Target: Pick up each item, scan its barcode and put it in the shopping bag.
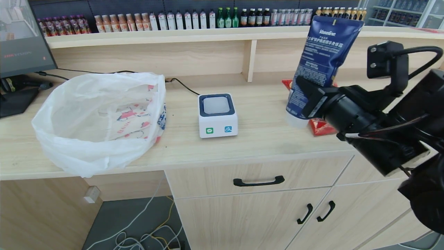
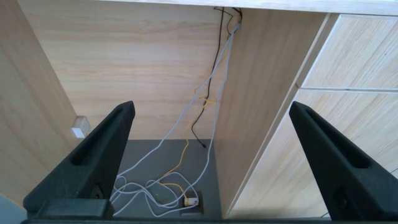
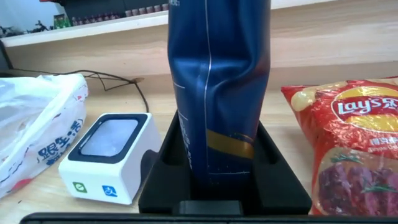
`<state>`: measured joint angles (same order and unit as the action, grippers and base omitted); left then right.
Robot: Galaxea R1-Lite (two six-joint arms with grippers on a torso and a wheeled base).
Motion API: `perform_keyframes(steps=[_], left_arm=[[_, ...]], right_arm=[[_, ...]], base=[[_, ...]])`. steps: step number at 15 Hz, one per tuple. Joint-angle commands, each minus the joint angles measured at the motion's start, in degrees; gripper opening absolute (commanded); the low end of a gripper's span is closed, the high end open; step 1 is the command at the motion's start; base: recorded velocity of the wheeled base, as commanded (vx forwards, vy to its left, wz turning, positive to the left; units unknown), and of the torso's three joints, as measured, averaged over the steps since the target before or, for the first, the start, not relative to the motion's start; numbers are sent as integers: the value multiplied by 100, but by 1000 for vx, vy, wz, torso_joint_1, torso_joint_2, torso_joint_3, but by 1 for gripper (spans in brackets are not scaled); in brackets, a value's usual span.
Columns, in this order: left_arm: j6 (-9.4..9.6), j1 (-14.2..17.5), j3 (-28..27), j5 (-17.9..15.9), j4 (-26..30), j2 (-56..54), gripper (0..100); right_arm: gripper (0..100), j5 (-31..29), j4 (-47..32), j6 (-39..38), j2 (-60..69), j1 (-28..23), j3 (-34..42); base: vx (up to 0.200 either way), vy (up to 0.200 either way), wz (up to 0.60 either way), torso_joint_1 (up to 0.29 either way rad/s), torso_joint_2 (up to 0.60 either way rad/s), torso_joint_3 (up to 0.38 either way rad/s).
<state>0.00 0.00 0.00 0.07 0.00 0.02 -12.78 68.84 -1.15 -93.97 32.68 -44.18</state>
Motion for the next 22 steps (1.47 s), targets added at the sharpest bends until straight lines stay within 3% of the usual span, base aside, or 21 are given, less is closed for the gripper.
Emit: perform_keyframes(steps=[1,8,11,15,22], left_arm=[[0,0,0,1,0,-2,100],[0,0,0,1,0,-2,100],[0,0,0,1,0,-2,100],[0,0,0,1,0,-2,100],[0,0,0,1,0,-2,100]], right_arm=[[0,21,-2,-35,520,1,384],[0,724,-2,-167,1601,1,1869],[0,1357,-2,-272,1882,1,2440],[0,1743,-2,-457,1935,1,2546],[0,2578,7,-2012,2031,10,2695]], base=[[0,0,0,0,0,0],[0,0,0,0,0,0],[0,0,0,0,0,0],[0,0,0,0,0,0],[0,0,0,0,0,0]])
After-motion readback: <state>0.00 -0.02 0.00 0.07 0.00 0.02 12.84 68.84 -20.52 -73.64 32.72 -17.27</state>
